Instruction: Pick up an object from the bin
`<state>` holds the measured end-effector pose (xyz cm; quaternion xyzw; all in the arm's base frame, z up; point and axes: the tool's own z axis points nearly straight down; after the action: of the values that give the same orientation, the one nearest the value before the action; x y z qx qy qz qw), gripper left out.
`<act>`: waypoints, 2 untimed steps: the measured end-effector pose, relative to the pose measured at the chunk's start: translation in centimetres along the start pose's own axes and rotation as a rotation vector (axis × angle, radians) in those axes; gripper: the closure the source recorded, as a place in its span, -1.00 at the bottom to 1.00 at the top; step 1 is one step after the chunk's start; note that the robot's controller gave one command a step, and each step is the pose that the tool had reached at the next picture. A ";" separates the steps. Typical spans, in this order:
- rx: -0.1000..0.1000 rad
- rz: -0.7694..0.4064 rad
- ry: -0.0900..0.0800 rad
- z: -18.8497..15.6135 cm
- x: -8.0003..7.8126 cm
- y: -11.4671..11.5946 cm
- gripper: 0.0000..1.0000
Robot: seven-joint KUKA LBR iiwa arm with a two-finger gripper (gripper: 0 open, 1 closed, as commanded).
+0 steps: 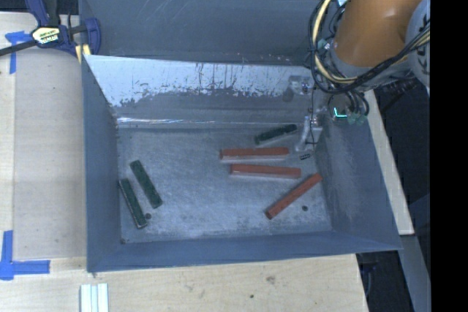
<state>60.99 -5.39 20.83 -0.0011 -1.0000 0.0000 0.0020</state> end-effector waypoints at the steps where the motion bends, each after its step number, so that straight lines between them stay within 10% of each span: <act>1: 0.000 -0.002 -0.008 -0.5 -0.2 0.0 -1.00; 2: 0.001 -0.009 -0.012 6.2 1.0 2.1 -1.00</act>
Offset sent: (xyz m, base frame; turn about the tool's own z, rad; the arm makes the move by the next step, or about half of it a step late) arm -0.0257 0.0458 -0.1383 -0.0177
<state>59.96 -3.31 14.60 0.0036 -1.0000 0.0007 -0.0040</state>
